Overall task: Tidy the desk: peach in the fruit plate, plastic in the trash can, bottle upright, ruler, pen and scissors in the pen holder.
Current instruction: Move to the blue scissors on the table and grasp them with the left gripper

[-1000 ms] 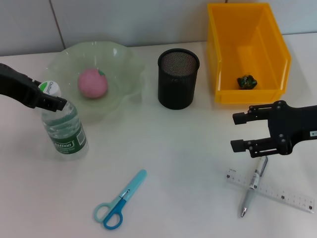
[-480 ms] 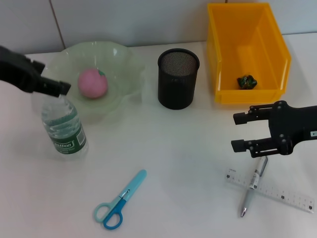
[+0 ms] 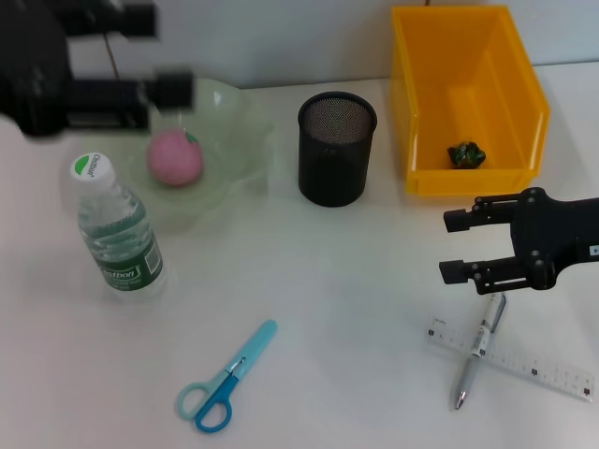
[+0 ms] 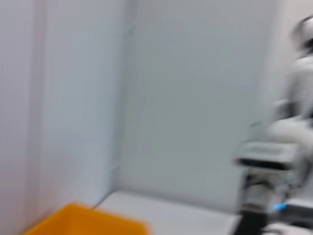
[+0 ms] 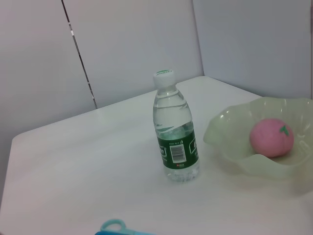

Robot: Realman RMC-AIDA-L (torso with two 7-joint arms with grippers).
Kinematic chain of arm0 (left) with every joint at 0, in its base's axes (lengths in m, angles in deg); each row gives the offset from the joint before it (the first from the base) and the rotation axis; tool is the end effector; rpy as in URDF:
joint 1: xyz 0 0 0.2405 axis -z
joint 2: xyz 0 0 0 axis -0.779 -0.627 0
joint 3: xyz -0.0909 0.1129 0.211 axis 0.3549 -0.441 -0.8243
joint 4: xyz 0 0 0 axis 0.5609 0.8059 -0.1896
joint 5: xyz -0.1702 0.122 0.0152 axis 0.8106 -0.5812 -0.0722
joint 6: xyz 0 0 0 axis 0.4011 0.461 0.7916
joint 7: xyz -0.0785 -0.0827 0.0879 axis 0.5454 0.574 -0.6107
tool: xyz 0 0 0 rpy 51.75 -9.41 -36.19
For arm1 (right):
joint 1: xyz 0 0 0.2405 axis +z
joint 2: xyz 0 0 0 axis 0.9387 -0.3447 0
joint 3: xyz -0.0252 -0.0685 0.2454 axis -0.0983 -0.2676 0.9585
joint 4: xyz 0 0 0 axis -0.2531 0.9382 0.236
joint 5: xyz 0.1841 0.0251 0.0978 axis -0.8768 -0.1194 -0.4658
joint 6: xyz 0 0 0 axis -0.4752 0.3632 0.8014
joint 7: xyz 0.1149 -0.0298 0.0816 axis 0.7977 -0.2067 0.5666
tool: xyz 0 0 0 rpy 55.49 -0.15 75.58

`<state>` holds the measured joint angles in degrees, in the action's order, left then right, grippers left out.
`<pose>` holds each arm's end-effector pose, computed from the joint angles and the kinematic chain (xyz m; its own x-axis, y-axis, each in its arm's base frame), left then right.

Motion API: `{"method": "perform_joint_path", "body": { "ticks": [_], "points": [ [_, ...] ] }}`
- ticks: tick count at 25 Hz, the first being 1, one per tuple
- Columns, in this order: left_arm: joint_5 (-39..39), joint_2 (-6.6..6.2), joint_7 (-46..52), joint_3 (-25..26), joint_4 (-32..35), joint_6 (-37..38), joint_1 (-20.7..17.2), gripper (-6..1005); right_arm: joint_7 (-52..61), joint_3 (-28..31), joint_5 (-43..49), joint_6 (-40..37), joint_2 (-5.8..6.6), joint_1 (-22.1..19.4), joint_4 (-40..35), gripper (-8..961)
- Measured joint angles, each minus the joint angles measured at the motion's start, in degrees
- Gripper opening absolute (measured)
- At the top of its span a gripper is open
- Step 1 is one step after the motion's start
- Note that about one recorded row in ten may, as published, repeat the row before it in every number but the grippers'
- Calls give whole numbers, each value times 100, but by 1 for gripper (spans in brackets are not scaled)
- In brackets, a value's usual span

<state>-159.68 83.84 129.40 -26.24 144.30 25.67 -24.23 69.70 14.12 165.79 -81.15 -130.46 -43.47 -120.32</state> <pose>-0.1194 0.3031 0.1309 0.8377 0.1138 0.5342 0.2340 -0.9585 -0.1628 0.2704 0.3119 0.0590 0.8746 -0.2866 -0.3911 -0.3587 -0.9252 -0.1241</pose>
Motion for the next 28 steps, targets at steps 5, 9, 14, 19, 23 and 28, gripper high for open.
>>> {"method": "perform_joint_path", "body": {
  "ticks": [5,9,14,19,23,28],
  "points": [
    [796,30,-964,-1279,-544,-238,-501,805,7,17,-2,-26,31,16,0,734],
    [896,40,-1645,-1935,-1426,-629,-624,802,25,19,-4,-35,59,19,0,734],
    [993,42,-2756,-2248,-2996,-974,-561,797,24,18,20,1,80,14,1,734],
    [1010,41,-3529,-2273,-3911,-1149,-533,792,34,18,24,14,137,14,12,734],
    [886,20,-3640,-2382,-4074,-1342,-590,789,51,7,30,0,160,23,11,734],
    [615,11,-3553,-2395,-4118,-1377,-591,784,64,-78,100,-181,197,48,-4,734]
  ]
}}
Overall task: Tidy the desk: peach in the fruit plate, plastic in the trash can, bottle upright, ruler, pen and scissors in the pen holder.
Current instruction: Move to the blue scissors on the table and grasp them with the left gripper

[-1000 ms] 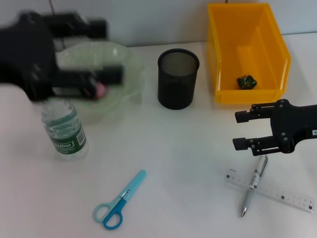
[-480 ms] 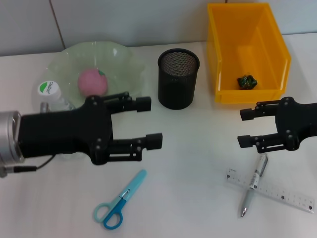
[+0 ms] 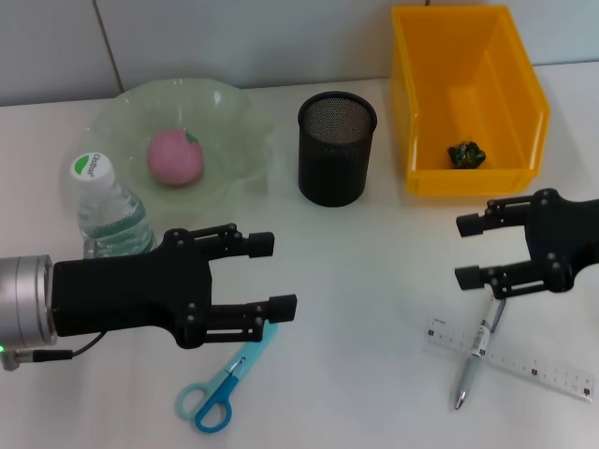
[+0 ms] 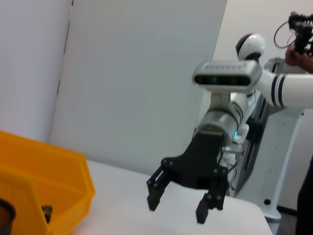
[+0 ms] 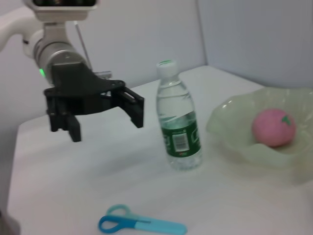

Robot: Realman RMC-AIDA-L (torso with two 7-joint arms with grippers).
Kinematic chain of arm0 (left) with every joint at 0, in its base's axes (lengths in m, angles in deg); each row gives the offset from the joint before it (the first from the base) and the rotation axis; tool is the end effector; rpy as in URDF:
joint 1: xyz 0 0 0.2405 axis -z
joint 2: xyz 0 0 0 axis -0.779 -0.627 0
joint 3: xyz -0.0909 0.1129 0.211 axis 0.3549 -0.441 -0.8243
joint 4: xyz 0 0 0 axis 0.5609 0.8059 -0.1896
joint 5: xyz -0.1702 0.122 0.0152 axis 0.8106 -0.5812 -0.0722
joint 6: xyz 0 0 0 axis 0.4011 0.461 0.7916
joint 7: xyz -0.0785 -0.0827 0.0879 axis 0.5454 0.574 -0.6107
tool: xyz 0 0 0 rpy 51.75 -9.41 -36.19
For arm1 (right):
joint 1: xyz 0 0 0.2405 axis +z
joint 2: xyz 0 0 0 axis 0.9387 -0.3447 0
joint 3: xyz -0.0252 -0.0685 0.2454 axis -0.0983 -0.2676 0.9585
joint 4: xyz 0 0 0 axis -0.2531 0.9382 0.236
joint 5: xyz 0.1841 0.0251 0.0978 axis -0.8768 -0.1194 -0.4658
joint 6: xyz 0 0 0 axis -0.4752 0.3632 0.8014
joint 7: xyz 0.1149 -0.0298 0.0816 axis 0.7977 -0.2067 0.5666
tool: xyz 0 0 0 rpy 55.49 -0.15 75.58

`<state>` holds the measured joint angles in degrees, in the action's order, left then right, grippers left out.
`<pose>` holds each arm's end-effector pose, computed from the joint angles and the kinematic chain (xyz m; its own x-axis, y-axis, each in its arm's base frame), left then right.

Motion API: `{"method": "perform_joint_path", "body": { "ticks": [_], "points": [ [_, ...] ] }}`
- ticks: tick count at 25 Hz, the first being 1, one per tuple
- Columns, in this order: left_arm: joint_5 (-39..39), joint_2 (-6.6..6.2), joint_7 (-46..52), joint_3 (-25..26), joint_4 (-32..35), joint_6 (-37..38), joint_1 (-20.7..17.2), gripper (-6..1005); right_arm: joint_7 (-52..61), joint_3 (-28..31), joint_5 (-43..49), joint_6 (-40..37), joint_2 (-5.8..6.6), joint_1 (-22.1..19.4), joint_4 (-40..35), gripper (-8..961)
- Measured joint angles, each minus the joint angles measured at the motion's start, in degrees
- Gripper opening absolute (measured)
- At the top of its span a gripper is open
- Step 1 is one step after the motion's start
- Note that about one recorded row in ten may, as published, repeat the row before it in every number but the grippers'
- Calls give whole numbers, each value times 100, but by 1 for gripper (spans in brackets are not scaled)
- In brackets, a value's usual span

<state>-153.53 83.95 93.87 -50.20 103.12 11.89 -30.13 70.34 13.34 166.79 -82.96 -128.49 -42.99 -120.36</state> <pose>-0.2100 0.2902 -0.0143 0.7839 0.2477 0.5693 0.2669 -0.9624 0.0512 0.2725 0.3114 0.0690 0.8912 -0.2894 -0.3492 -0.3441 -0.9330 -0.1051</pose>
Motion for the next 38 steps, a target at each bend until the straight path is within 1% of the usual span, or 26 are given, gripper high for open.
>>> {"method": "perform_joint_path", "body": {
  "ticks": [3,5,7,8,10,11,13,14,16,17,18,19,20,21,23,26,28,35,36,38],
  "points": [
    [-83,-23,185,5,33,19,29,781,-38,-2,189,-119,15,21,-2,734],
    [-299,-30,494,13,260,43,37,779,-112,-5,298,-156,25,35,-12,734],
    [-367,-29,586,13,332,44,42,777,-172,-8,390,-173,37,69,-23,734],
    [-640,-24,977,-20,649,46,59,777,-193,-9,428,-178,43,91,-24,734],
    [-933,-14,1466,-101,1034,50,88,775,-210,-9,481,-208,63,149,-29,734],
    [-1147,-10,1844,-181,1328,53,120,774,-213,-10,504,-230,71,173,-46,734],
    [-1147,-10,1844,-181,1328,53,120,772,-216,-9,538,-253,81,196,-109,734],
    [-1569,-6,2703,-375,1950,52,215,771,-218,-9,555,-258,81,205,-145,734],
    [-2128,-5,3673,-565,2557,48,409,769,-222,-9,597,-264,83,237,-206,734],
    [-2128,-5,3673,-565,2557,48,409,768,-222,-9,613,-271,83,251,-222,734],
    [-2557,-6,4337,-676,2802,98,616,767,-223,-8,644,-282,83,266,-251,734],
    [-2823,-7,4726,-733,2918,192,782,766,-224,-9,671,-289,83,279,-273,733],
    [-2823,-7,4726,-733,2918,192,782,765,-233,-9,702,-291,84,293,-294,733],
    [-2967,-7,4912,-753,2975,251,881,764,-250,-9,736,-291,84,307,-312,733],
    [-3454,0,5614,-826,3114,553,1291,762,-294,-8,790,-278,83,341,-329,733],
    [-3822,4,6069,-990,3174,744,1595,760,-352,-8,845,-258,73,392,-344,733],
    [-4224,8,6421,-1145,3173,879,1842,758,-384,-9,855,-255,63,402,-361,733],
    [-5112,51,7383,-1720,3106,1028,2342,751,-445,-9,864,-181,30,403,-374,733],
    [-5112,51,7383,-1720,3106,1028,2342,750,-450,-9,867,-178,25,402,-374,733],
    [-5239,66,7599,-1911,2998,1020,2442,748,-459,-8,872,-175,17,399,-376,733]
  ]
}}
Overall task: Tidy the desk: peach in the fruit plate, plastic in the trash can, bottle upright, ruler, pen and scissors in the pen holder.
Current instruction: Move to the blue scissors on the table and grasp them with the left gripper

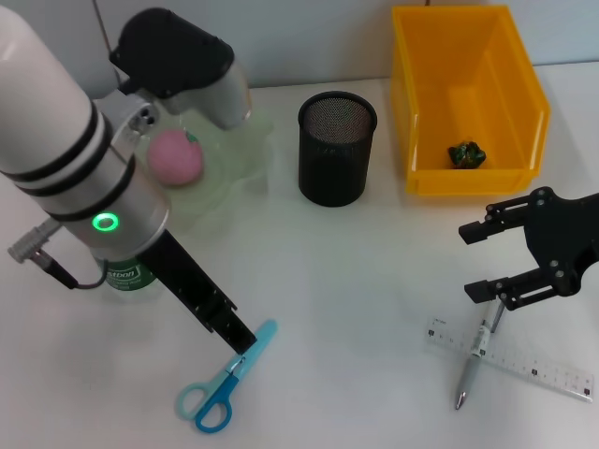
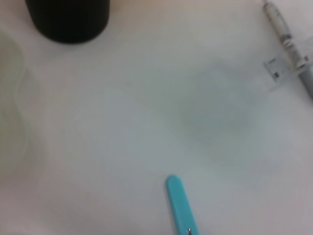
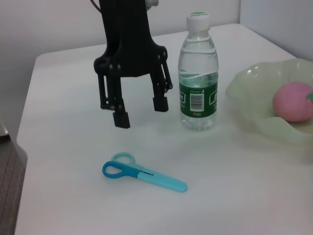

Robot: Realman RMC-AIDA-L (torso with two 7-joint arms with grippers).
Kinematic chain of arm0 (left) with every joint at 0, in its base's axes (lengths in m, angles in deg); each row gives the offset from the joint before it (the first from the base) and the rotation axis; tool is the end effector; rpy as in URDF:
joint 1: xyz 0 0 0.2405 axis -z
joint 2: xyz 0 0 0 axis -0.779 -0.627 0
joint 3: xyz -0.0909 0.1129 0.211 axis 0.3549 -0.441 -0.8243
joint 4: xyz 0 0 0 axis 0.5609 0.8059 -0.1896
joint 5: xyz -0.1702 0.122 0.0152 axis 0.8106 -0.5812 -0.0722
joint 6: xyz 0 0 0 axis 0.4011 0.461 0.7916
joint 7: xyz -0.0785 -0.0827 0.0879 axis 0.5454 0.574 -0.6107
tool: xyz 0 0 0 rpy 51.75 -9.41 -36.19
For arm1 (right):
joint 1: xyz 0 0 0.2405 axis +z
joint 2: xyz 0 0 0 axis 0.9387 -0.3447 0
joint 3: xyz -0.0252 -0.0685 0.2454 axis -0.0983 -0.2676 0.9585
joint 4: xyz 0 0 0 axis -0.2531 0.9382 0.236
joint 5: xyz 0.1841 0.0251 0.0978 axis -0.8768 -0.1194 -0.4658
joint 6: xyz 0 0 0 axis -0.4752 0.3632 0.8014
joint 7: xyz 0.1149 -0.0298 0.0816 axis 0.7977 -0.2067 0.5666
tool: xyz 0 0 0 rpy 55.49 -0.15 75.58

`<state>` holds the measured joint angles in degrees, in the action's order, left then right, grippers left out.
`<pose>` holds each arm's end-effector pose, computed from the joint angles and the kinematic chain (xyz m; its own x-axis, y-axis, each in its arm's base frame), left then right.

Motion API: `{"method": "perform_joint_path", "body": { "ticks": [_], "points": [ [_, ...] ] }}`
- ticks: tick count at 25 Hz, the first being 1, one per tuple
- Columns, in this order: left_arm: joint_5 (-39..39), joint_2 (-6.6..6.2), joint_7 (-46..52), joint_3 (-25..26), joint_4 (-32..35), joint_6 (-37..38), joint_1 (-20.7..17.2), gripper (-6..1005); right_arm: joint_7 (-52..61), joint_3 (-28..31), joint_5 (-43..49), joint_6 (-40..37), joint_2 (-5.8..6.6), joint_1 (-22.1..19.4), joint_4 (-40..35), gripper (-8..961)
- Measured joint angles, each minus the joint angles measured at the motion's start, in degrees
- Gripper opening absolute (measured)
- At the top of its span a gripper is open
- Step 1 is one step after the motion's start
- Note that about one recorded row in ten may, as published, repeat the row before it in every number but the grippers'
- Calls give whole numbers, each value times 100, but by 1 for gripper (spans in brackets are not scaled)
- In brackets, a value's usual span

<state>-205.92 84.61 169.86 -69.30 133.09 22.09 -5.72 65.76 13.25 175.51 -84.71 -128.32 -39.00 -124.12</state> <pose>-0.1025 0.3278 -0.0237 0.7152 0.5753 -0.3969 0.5041 -0.8179 -0.2772 0.2621 0.3237 0.0734 0.9703 -0.1589 -0.1824 -0.1813 -0.9768 -0.1135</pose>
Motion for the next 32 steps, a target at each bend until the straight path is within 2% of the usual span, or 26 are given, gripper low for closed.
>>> {"method": "perform_joint_path", "body": {
  "ticks": [6,13,20,32],
  "points": [
    [-84,1,248,-281,-188,-72,136,743,-18,16,5,-11,-36,-43,-84,733],
    [-294,0,317,-311,-411,-133,243,736,-52,0,49,0,-127,-37,-90,733],
    [-339,7,314,-339,-749,-195,459,730,-57,31,59,4,-124,-34,-98,733],
    [-501,9,492,-423,-958,-542,476,718,-18,45,59,-13,-77,50,-287,733]
  ]
}}
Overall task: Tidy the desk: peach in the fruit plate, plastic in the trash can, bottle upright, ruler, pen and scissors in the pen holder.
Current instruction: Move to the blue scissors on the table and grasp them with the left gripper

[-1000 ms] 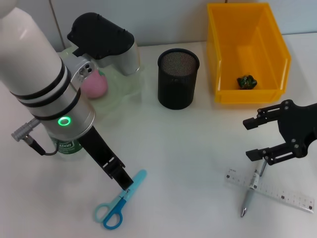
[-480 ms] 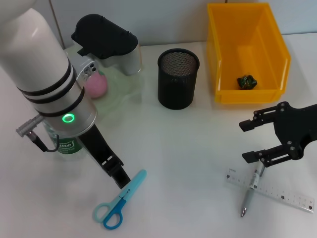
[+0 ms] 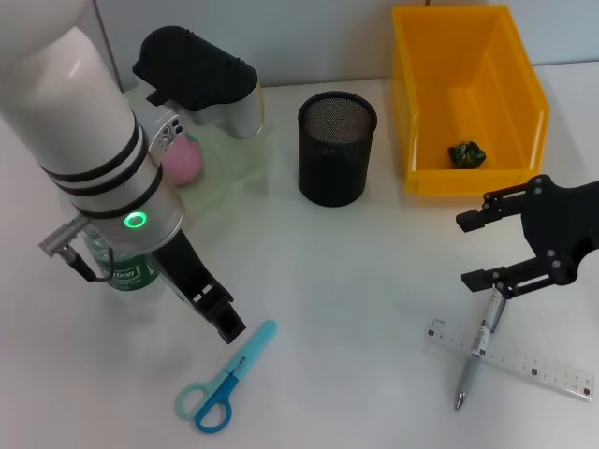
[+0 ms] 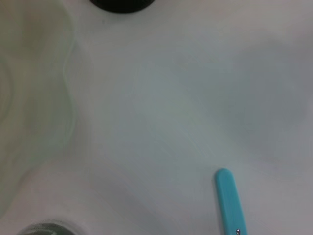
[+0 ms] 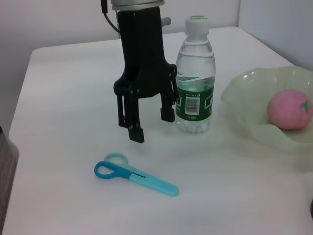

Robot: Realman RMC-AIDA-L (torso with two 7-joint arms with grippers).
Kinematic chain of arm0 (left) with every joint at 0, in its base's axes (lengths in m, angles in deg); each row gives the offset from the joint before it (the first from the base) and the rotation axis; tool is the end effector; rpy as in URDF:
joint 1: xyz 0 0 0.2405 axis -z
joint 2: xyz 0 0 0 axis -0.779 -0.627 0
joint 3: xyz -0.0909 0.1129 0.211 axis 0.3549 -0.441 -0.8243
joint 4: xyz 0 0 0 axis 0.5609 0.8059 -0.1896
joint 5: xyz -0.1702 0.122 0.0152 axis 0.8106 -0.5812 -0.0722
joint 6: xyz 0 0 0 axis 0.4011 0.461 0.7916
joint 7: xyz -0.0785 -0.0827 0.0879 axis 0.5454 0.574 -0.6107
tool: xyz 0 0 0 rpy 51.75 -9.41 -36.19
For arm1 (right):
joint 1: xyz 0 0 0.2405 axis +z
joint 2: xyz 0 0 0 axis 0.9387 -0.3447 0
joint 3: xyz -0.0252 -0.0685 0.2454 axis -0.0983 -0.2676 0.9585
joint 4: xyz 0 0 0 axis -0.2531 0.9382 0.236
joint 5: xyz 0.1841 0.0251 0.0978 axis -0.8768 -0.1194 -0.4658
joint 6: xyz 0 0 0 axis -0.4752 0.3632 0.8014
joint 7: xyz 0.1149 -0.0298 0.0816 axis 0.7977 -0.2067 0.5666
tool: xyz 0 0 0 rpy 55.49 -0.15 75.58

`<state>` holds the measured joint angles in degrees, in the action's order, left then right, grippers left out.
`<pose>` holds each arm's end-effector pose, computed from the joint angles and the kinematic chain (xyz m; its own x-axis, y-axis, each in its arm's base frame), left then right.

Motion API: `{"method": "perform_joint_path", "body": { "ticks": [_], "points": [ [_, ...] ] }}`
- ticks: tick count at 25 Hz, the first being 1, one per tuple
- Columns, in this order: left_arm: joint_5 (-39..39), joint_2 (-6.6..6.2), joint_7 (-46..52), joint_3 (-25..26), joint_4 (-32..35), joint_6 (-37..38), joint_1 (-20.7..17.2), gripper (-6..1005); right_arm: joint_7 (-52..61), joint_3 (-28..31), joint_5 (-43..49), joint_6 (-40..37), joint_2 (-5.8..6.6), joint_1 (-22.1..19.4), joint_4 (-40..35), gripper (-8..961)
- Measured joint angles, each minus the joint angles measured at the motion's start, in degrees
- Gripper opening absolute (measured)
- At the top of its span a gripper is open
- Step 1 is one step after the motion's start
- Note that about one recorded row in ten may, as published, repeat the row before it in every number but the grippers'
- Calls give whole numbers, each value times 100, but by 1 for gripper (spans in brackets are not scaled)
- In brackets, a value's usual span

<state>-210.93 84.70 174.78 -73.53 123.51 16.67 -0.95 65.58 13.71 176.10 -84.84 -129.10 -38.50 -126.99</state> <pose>-0.1114 0.3451 -0.0438 0.6357 0.6331 -0.4416 0.4985 -0.7735 -0.3914 0.2543 0.3281 0.0764 0.9786 -0.1187 -0.1679 -0.1428 -0.9798 -0.1399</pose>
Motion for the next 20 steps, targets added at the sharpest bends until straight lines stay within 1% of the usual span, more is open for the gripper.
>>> {"method": "perform_joint_path", "body": {
  "ticks": [2,3,7,8,14,20],
  "points": [
    [50,0,36,-16,-39,-29,28,716,2,-22,0,1,-8,42,-33,733],
    [170,0,40,-18,-162,-55,101,715,1,-39,0,0,-9,97,-32,733],
    [291,0,41,-18,-338,-141,186,712,-9,-47,0,0,-9,157,-19,733],
    [342,0,42,-18,-474,-258,227,711,-18,-47,0,-14,-18,171,-28,733],
    [453,-1,45,-72,-642,-419,253,705,-38,-45,0,-29,-38,175,-39,733],
    [557,-1,42,-278,-791,-533,264,700,-52,-58,-1,-22,-57,188,-36,733]
  ]
}}
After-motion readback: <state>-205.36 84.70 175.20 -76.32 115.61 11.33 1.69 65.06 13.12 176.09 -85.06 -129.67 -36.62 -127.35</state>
